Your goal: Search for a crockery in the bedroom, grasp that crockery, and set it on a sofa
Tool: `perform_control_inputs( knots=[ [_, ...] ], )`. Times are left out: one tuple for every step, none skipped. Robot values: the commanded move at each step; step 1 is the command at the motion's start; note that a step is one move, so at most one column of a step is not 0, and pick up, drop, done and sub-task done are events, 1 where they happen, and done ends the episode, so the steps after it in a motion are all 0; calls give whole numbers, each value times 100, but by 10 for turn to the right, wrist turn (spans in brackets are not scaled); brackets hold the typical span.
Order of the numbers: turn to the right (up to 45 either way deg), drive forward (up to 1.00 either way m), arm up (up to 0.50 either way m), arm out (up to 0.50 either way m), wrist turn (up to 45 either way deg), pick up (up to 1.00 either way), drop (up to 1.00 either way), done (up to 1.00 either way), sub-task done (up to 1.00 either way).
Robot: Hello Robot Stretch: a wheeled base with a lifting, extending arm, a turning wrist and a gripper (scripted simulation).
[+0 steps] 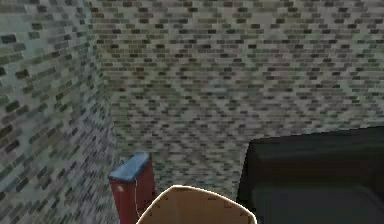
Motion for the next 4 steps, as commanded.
perform_control_inputs(
  knots=[
    [450,0,0,0,0,0,0,0,0],
    [450,0,0,0,0,0,0,0,0],
    [-450,0,0,0,0,0,0,0,0],
    [-270,0,0,0,0,0,0,0,0]
  ],
)
